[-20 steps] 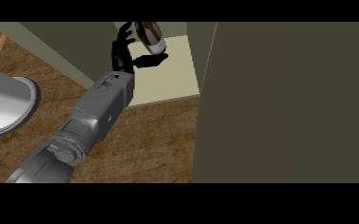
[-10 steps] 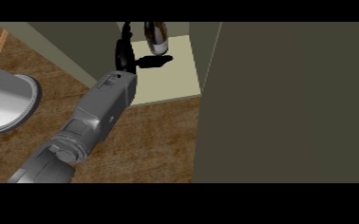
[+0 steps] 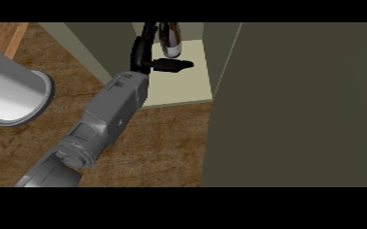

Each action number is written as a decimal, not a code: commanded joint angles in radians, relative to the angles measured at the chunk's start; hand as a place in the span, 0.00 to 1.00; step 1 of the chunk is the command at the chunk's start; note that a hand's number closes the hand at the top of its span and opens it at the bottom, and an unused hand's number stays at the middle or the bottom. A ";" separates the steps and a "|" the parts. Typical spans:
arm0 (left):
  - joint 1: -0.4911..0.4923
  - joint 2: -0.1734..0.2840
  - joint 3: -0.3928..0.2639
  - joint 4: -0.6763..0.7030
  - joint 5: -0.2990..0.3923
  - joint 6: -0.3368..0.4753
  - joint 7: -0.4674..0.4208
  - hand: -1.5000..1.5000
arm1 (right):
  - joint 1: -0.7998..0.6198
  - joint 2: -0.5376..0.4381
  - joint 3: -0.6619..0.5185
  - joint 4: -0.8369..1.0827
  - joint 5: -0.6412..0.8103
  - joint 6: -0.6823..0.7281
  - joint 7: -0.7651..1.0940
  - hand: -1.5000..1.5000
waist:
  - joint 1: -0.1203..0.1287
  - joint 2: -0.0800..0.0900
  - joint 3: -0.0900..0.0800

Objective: Pick up the wine, place it into the cabinet and close the cabinet

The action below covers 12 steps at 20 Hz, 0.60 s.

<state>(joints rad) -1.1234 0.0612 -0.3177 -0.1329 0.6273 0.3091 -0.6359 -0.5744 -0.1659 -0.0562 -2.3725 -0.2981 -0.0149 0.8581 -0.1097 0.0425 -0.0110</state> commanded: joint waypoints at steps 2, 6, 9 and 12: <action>0.018 0.062 0.059 -0.070 0.046 -0.190 -0.094 0.00 | 0.018 -0.024 -0.036 -0.039 0.008 -0.013 0.020 0.00 | 0.059 -0.029 0.009; -0.005 0.032 0.072 -0.091 0.050 -0.265 -0.051 0.00 | -0.017 -0.047 -0.044 -0.004 0.007 -0.022 0.035 0.00 | 0.084 -0.036 0.010; 0.024 0.038 0.059 -0.118 0.031 -0.304 -0.006 0.00 | -0.037 -0.060 -0.049 -0.073 0.006 -0.077 0.116 0.00 | 0.096 -0.046 0.010; 0.037 -0.012 0.042 -0.205 0.002 -0.221 0.005 0.00 | -0.033 -0.053 -0.036 0.024 0.036 -0.042 0.017 0.00 | 0.114 -0.046 0.011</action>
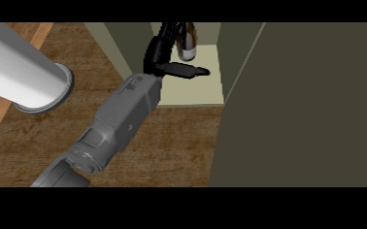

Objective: Pick up the wine, place it into the cabinet and close the cabinet

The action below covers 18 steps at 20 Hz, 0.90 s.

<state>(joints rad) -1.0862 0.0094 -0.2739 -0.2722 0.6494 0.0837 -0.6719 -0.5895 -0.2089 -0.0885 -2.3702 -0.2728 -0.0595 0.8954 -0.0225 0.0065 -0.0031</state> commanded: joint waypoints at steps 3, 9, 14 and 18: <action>0.042 0.004 -0.024 -0.174 -0.041 0.082 0.060 0.00 | -0.028 -0.017 0.021 -0.072 0.034 -0.069 0.090 0.00 | 0.031 -0.017 0.003; 0.164 -0.008 -0.128 -0.473 -0.079 0.135 0.210 0.00 | 0.010 -0.052 -0.022 -0.115 -0.035 -0.048 0.117 0.00 | 0.050 -0.030 0.003; 0.283 -0.009 -0.245 -0.776 -0.068 0.325 0.326 0.00 | 0.046 -0.035 0.000 -0.100 -0.017 -0.042 0.063 0.00 | 0.039 -0.023 0.004; 0.393 -0.009 -0.348 -0.996 -0.099 0.463 0.389 0.00 | 0.016 -0.004 0.088 -0.048 0.080 -0.067 0.028 0.00 | 0.047 -0.020 0.003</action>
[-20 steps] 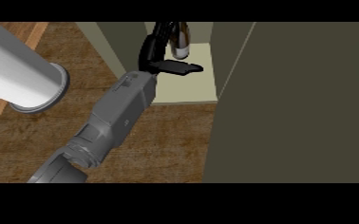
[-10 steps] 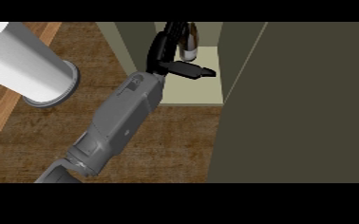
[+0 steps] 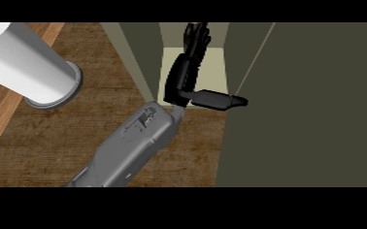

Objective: Pick up the wine, place it into the cabinet and close the cabinet

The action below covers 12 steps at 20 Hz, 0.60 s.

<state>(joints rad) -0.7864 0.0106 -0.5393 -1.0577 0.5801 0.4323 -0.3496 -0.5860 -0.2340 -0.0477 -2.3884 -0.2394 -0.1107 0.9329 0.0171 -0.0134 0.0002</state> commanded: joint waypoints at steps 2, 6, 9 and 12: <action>0.145 -0.010 -0.132 -0.257 -0.015 0.185 0.021 0.00 | -0.049 -0.014 -0.007 -0.059 -0.018 -0.032 0.055 0.00 | -0.011 0.003 -0.001; 0.213 -0.009 -0.192 -0.423 -0.024 0.302 0.056 0.00 | -0.042 -0.022 -0.017 0.001 -0.019 0.000 0.007 0.00 | -0.007 0.006 0.000; 0.330 -0.009 -0.264 -0.513 -0.045 0.350 0.018 0.00 | -0.080 -0.040 -0.017 -0.048 -0.020 -0.039 0.092 0.00 | -0.011 0.003 -0.001; 0.397 -0.009 -0.251 -0.562 -0.049 0.321 0.041 1.00 | -0.015 -0.023 0.016 -0.086 0.005 -0.033 0.070 0.00 | -0.016 0.008 -0.001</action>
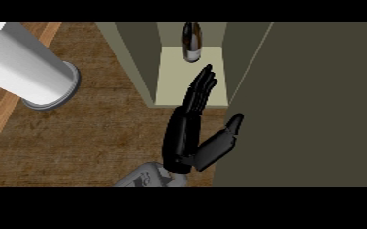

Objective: Pick up the wine, place it into the cabinet and close the cabinet

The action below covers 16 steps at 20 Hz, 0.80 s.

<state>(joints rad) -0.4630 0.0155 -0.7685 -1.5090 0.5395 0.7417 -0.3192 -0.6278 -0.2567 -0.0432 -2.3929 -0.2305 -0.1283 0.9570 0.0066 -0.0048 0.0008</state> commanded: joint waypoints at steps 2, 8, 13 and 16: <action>0.183 0.052 -0.095 -0.256 -0.048 0.043 0.006 1.00 | 0.011 -0.009 -0.008 -0.052 0.007 -0.023 0.037 0.00 | 0.002 -0.002 -0.001; 0.328 0.201 -0.107 -0.393 -0.037 -0.097 0.021 1.00 | 0.035 -0.002 0.024 -0.021 -0.001 0.011 -0.012 0.00 | -0.002 0.002 -0.001; 0.472 0.365 -0.104 -0.542 -0.025 -0.182 -0.054 1.00 | -0.007 0.019 0.141 -0.024 -0.040 0.038 0.023 1.00 | 0.011 0.000 -0.002; 0.524 0.440 -0.028 -0.568 0.059 -0.290 -0.072 1.00 | -0.079 -0.008 0.159 -0.079 -0.061 0.055 0.073 1.00 | 0.004 -0.002 -0.004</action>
<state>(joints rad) -0.0262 0.3542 -0.8446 -2.0138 0.5408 0.5554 -0.3513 -0.6349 -0.2463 0.0864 -2.3995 -0.2199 -0.0891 0.9491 0.0104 -0.0039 0.0003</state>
